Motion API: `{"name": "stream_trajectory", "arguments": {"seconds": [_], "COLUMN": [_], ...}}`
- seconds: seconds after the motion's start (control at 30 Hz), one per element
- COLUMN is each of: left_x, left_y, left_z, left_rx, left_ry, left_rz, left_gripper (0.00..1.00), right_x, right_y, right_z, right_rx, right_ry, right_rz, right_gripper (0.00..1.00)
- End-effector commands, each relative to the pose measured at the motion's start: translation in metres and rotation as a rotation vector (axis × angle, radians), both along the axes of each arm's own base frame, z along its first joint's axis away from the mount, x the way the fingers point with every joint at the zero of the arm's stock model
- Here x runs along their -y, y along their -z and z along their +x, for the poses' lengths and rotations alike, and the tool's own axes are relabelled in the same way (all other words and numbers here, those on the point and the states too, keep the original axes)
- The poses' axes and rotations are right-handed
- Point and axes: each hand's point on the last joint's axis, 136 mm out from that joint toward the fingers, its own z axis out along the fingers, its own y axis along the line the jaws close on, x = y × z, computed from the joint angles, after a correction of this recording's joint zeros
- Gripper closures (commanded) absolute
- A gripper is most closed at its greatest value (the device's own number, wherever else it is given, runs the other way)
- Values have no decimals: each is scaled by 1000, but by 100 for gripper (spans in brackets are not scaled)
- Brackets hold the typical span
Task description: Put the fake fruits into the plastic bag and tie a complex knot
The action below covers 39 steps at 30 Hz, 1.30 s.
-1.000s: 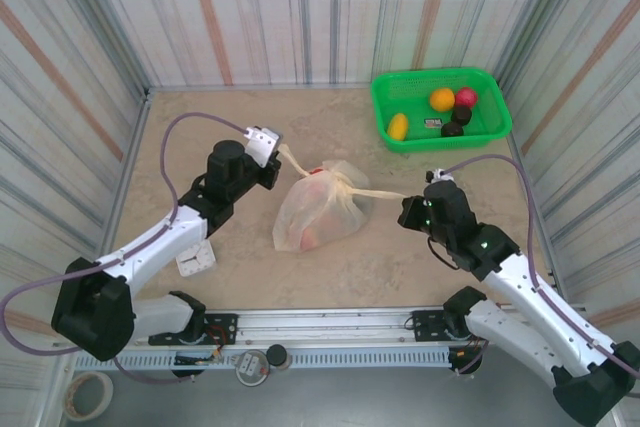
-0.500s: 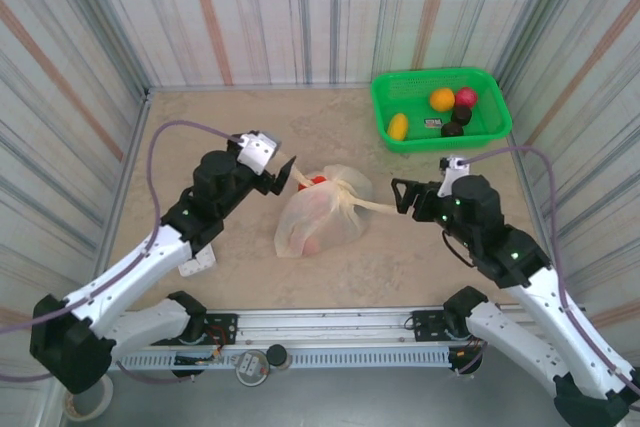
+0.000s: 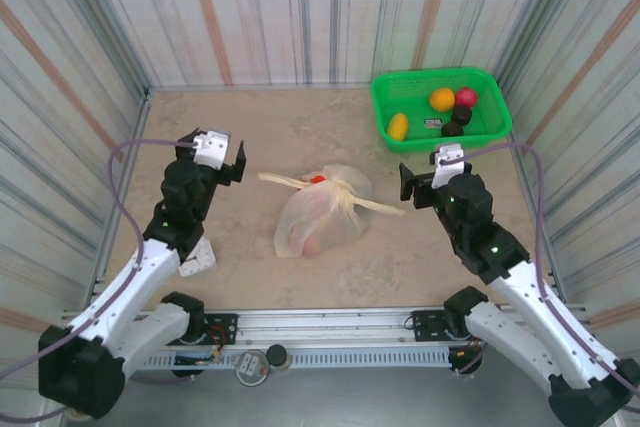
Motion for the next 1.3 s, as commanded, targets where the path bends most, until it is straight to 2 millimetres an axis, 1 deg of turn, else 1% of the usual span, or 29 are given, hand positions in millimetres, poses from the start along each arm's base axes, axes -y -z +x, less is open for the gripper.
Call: {"name": "stream_trajectory", "arguments": {"seconds": [0.0,0.03,0.07,0.1,0.17,0.2,0.23,0.27,0.33,0.37,0.4,0.43,0.47,0.5,0.53,0.57,0.6,0.63,0.67,0.7,0.73,0.77,0.8,0.83,0.87,0.93,1.27], "left_x": [-13,-20,-33,-42,-54,-56,-58,-61,-62,-61,-61,-62,-63,-64,-66,-64,-57,-54,-55,-60,-59,-59,-59,-59,-59,-60,-59], "left_y": [35,51,67,81,107,116,125,133,145,148,153,155,162,169,167,165,169,175,173,172,175,174,173,174,174,174,174], "left_z": [13,18,24,27,29,29,30,32,36,38,39,40,40,39,41,42,43,48,47,48,46,47,48,47,47,48,47], "left_rx": [-29,-75,-123,-163,-228,-248,-263,-280,-291,-284,-276,-250,-253,-239,-185,-191,-261,-298,-267,-275,-303,-290,-287,-296,-294,-294,-293], "left_ry": [9,6,-48,-86,-132,-134,-148,-159,-157,-148,-144,-142,-139,-129,-124,-111,-76,-60,-59,-73,-75,-72,-72,-75,-73,-75,-79], "left_rz": [-22,-46,-86,-110,-166,-185,-216,-234,-224,-216,-210,-207,-219,-231,-236,-241,-240,-230,-239,-259,-253,-256,-256,-253,-254,-254,-247], "left_gripper": [1,1,1,1,1,1,1,1,1,1,1,1,1,1,1,1,1,1,1,1,1,1,1,1,1,1,1], "right_x": [9,15,22,30,51,61,75,85,93,95,95,96,98,101,100,97,95,92,91,90,92,94,94,104,113,108,108], "right_y": [-10,4,16,27,55,70,87,110,138,145,147,154,155,150,150,151,157,166,173,173,181,184,184,184,184,185,185], "right_z": [26,33,40,46,57,61,63,66,70,72,75,76,78,83,85,88,91,92,93,98,101,106,115,112,112,114,112], "right_rx": [124,93,69,48,-20,-67,-115,-173,-217,-203,-159,-141,-105,-56,-49,-45,-36,-37,-31,0,-66,-141,-145,-117,-137,-137,-139], "right_ry": [5,6,16,37,107,144,207,232,234,229,220,211,211,210,185,159,140,118,103,98,113,124,124,180,237,242,246], "right_rz": [-51,-55,-43,-34,-15,-19,-2,16,52,54,55,58,80,109,124,114,111,115,115,118,111,107,108,119,126,79,74], "right_gripper": [1,1,1,1,1,1,1,1,1,1,1,1,1,1,1,1,1,1,1,1,1,1,1,1,1,1,1]}}
